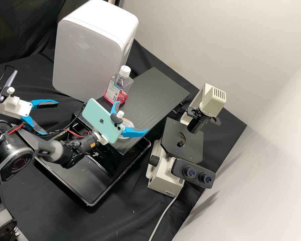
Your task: Remove the lid from the petri dish
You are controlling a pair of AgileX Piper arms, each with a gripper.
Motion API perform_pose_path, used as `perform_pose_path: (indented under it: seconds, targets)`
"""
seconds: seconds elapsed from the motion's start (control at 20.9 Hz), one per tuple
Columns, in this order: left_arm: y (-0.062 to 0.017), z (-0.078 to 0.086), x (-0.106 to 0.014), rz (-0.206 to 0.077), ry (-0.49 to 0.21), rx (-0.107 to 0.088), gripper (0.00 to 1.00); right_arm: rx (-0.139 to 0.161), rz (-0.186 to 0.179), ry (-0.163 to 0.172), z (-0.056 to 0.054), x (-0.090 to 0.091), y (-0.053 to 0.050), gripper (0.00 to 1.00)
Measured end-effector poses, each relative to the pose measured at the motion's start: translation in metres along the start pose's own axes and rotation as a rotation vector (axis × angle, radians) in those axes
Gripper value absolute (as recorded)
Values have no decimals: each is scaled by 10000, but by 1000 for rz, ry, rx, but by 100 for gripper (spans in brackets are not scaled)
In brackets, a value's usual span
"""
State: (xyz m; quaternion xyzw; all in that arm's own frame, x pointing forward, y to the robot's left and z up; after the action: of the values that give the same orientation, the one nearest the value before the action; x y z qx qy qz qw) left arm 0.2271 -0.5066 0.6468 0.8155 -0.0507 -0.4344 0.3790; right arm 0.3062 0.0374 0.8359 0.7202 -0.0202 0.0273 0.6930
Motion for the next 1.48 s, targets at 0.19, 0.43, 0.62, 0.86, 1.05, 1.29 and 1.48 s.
perform_pose_path:
  seconds: [0.19, 0.43, 0.62, 0.86, 1.05, 1.29, 1.48]
  targets:
    - [2, -9, 0, 3, 9, -4, 100, 0, 0, 0, 0, 0, 0, 100]
    - [1, 1, 3, 2, 7, -4, 100, 0, 3, 3, 6, -14, -5, 100]
    - [1, 1, 3, 2, 7, -4, 100, -1, 10, 7, 38, -139, -25, 100]
    - [1, 1, 3, 2, 7, -4, 100, -7, 10, 16, 86, -323, -71, 100]
    - [17, 1, 20, 9, 6, -2, 100, -8, -4, 1, 148, -431, -123, 100]
    - [7, 0, 28, 7, 8, 2, 100, -8, -1, 4, 164, -434, -138, 100]
    - [-8, 2, 33, 2, 8, 0, 100, -8, -17, -10, 202, -421, -181, 100]
